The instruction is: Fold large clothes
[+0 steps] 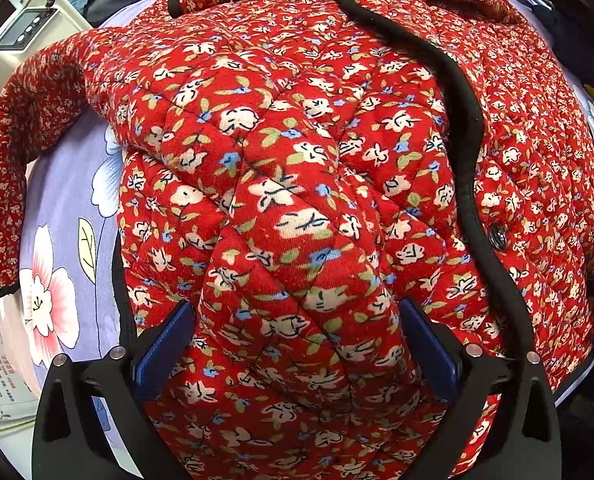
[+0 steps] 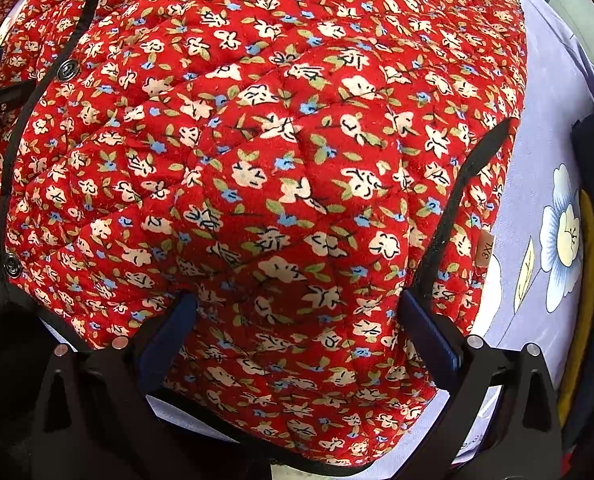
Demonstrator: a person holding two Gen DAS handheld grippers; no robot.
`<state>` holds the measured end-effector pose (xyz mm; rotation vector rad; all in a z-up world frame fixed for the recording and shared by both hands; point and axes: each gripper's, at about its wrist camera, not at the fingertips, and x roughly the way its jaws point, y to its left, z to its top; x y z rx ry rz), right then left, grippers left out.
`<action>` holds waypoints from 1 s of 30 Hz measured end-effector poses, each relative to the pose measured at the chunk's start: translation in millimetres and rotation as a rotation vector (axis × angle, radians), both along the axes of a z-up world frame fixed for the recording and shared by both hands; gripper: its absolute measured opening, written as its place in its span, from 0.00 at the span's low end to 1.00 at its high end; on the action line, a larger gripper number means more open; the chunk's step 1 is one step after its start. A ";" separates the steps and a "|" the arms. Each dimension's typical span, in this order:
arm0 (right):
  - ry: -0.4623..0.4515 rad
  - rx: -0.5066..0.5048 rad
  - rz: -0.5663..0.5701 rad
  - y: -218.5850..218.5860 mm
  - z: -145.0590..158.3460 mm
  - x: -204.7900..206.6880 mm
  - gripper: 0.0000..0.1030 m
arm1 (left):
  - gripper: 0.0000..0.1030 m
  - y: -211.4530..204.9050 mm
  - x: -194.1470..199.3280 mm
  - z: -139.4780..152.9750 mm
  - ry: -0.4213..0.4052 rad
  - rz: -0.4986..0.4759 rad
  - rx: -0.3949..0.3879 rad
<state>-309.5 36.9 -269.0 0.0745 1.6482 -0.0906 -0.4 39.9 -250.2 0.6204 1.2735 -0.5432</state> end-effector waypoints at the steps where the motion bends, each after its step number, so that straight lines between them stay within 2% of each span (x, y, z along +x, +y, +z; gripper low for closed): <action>1: 0.002 0.003 -0.001 -0.3 -1.4 1.4 0.96 | 0.95 -1.0 -2.9 1.1 -0.005 -0.002 0.003; 9: 0.058 -0.001 0.000 -2.0 -19.3 16.7 0.96 | 0.95 -10.2 -0.7 21.4 0.020 0.009 0.012; 13: 0.054 0.002 -0.007 -4.5 -11.3 21.5 0.96 | 0.94 -10.1 11.6 43.1 0.041 0.031 -0.037; 16: 0.029 0.023 -0.048 -11.0 2.8 27.2 0.95 | 0.94 -7.3 20.3 66.8 0.026 0.038 -0.087; 20: -0.059 0.034 -0.121 -30.9 28.7 44.4 0.95 | 0.94 -12.8 29.9 95.5 -0.039 0.015 -0.124; 24: -0.125 -0.001 -0.184 -56.3 42.7 68.1 0.95 | 0.94 -25.0 42.1 109.2 -0.059 0.001 -0.135; 30: -0.162 0.004 -0.259 -89.5 50.9 106.2 0.95 | 0.94 -47.5 54.8 113.9 -0.053 0.005 -0.166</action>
